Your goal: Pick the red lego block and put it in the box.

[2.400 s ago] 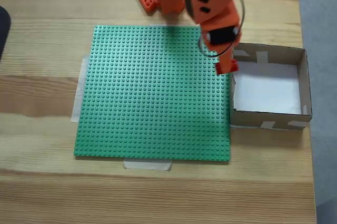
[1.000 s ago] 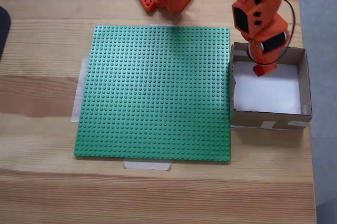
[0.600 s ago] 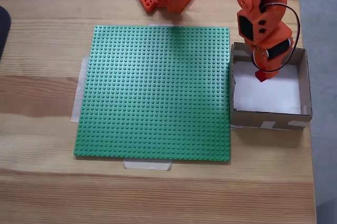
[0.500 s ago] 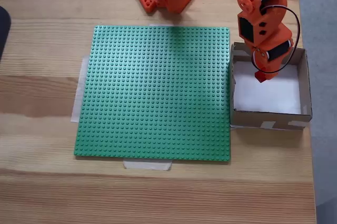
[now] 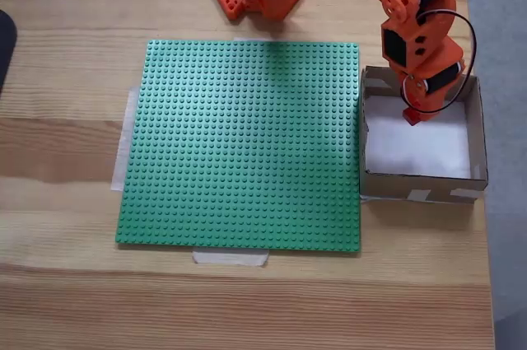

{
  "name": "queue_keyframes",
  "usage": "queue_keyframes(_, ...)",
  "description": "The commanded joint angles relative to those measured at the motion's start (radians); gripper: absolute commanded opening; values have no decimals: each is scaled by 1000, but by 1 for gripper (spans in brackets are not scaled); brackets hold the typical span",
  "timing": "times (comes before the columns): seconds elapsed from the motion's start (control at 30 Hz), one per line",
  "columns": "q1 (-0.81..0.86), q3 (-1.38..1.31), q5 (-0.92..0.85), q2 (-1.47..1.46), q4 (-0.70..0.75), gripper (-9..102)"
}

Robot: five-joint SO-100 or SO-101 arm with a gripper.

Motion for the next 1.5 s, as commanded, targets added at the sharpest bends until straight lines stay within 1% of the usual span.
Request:
queue_keyframes(0.0,-11,-54,12,8,-6,7)
queue_keyframes(1.3,-21,12,40,41,-54,16)
queue_keyframes(1.47,-11,75,31,91,-83,16)
